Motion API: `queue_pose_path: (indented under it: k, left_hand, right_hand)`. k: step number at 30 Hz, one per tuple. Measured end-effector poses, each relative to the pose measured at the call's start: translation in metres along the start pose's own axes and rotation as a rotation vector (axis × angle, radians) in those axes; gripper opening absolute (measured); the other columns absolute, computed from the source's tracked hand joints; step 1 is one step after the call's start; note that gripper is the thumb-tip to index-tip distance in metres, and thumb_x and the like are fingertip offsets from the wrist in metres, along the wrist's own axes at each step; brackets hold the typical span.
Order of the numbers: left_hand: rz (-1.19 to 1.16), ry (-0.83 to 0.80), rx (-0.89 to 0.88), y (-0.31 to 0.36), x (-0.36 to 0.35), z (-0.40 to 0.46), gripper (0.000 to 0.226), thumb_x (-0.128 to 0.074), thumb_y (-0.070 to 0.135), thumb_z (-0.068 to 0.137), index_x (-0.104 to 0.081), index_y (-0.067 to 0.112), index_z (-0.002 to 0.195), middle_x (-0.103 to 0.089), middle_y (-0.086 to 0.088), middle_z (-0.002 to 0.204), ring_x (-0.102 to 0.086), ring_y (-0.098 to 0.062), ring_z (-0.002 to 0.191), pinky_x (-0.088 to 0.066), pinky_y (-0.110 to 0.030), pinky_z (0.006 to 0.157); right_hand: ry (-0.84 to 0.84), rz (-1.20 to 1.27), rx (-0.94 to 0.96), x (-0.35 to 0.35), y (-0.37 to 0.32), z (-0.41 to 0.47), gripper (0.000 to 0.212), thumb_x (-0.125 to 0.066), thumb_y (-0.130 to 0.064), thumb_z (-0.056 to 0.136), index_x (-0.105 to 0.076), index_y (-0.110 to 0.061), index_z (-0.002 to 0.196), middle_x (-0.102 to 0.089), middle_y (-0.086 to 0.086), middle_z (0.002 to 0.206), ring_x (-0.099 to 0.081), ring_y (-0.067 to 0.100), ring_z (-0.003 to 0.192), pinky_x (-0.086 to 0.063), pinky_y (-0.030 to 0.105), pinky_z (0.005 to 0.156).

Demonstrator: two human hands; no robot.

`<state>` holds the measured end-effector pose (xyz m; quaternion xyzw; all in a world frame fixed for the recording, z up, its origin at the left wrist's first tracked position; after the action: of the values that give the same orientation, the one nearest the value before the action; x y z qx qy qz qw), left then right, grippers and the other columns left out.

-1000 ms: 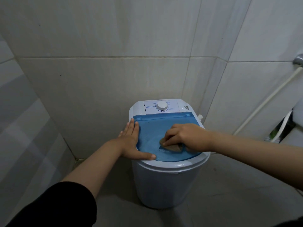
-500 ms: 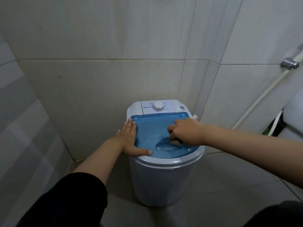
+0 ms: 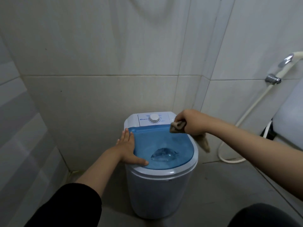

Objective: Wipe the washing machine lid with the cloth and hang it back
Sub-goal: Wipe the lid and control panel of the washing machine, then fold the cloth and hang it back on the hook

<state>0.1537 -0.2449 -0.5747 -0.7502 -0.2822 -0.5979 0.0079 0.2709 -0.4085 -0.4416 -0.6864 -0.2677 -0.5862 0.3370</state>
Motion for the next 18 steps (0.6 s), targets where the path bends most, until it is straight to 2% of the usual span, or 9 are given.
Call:
queue_pose_path:
  k: [1,3,4,6,8,11,14,16,18]
  left_hand:
    - [-0.089,0.063,-0.023,0.008,0.005,0.000,0.127,-0.067,0.066,0.068,0.010,0.006,0.149,0.022,-0.014,0.158,0.018,-0.027,0.146,0.000,-0.045,0.119]
    - [-0.445,0.296,-0.073,0.025,0.024,-0.004,0.094,-0.070,0.054,0.074,-0.029,0.010,0.146,-0.023,-0.011,0.157,-0.024,-0.025,0.144,-0.025,-0.039,0.116]
    - [-0.668,0.422,-0.079,0.031,0.034,-0.006,0.069,-0.071,0.049,0.076,-0.051,0.013,0.131,-0.049,-0.007,0.141,-0.047,-0.021,0.130,-0.039,-0.036,0.107]
    - [-1.025,0.529,-0.067,0.046,0.047,-0.005,0.032,-0.069,0.043,0.079,-0.069,0.015,0.095,-0.073,-0.004,0.102,-0.068,-0.019,0.098,-0.053,-0.032,0.084]
    - [-1.194,0.472,-0.031,0.059,0.050,0.004,0.030,-0.065,0.043,0.082,-0.071,0.014,0.082,-0.075,-0.004,0.085,-0.072,-0.017,0.086,-0.054,-0.031,0.074]
    - [-1.311,0.406,-0.015,0.064,0.060,0.031,0.031,-0.062,0.044,0.085,-0.072,0.015,0.081,-0.076,-0.006,0.087,-0.072,-0.015,0.084,-0.056,-0.031,0.074]
    - [-1.384,0.434,-0.017,0.055,0.077,0.057,0.023,-0.066,0.036,0.084,-0.072,0.013,0.082,-0.075,-0.007,0.087,-0.072,-0.017,0.084,-0.056,-0.026,0.068]
    - [-1.378,0.473,0.012,0.041,0.097,0.073,0.017,-0.073,0.030,0.079,-0.070,0.013,0.079,-0.074,-0.006,0.083,-0.070,-0.016,0.080,-0.056,-0.026,0.065]
    - [-1.388,0.477,0.044,0.033,0.114,0.076,0.019,-0.078,0.025,0.073,-0.068,0.011,0.080,-0.072,-0.008,0.081,-0.069,-0.017,0.077,-0.058,-0.029,0.066]
  right_hand:
    - [0.037,0.116,-0.007,0.004,0.000,-0.002,0.036,-0.045,0.001,0.075,-0.069,-0.013,0.098,-0.071,0.012,0.099,-0.063,0.029,0.094,-0.049,0.032,0.075]
    - [0.089,0.369,-0.029,0.004,0.002,-0.001,0.045,-0.043,0.006,0.073,-0.070,-0.015,0.103,-0.071,0.009,0.101,-0.062,0.021,0.095,-0.050,0.027,0.075]
    - [0.115,0.494,-0.041,0.004,0.003,0.001,0.045,-0.044,0.007,0.073,-0.070,-0.013,0.104,-0.071,0.009,0.100,-0.062,0.018,0.092,-0.050,0.021,0.070]
    - [0.190,0.703,-0.067,0.003,0.008,0.011,0.039,-0.048,0.009,0.076,-0.070,-0.009,0.102,-0.070,0.011,0.094,-0.062,0.015,0.081,-0.048,0.012,0.059]
    - [0.252,0.848,-0.070,-0.002,0.009,0.023,0.031,-0.052,0.009,0.077,-0.069,-0.008,0.097,-0.067,0.007,0.085,-0.062,0.016,0.078,-0.049,0.015,0.062]
    - [0.281,0.965,-0.008,-0.012,0.005,0.049,0.027,-0.059,0.008,0.077,-0.068,-0.011,0.094,-0.067,0.005,0.087,-0.061,0.016,0.083,-0.051,0.025,0.075]
    - [0.203,1.104,0.107,-0.019,-0.004,0.077,0.034,-0.066,0.011,0.075,-0.065,-0.020,0.089,-0.067,0.006,0.093,-0.063,0.019,0.088,-0.053,0.039,0.087]
    - [0.083,1.244,0.130,-0.017,-0.012,0.100,0.035,-0.068,0.012,0.074,-0.064,-0.019,0.090,-0.067,0.006,0.092,-0.066,0.019,0.084,-0.058,0.037,0.079]
    - [0.011,1.292,0.099,-0.007,-0.021,0.109,0.029,-0.067,0.009,0.076,-0.063,-0.013,0.094,-0.069,0.008,0.089,-0.069,0.015,0.077,-0.058,0.026,0.064]
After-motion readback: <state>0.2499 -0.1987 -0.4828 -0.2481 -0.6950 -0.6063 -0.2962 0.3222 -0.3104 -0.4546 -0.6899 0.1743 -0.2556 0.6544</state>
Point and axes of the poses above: each hand's wrist, its own z-axis towards the middle knuckle, its own x-axis out of the back of the hand, y = z × x, the point moved 7 cm from there along z, towards the middle knuckle
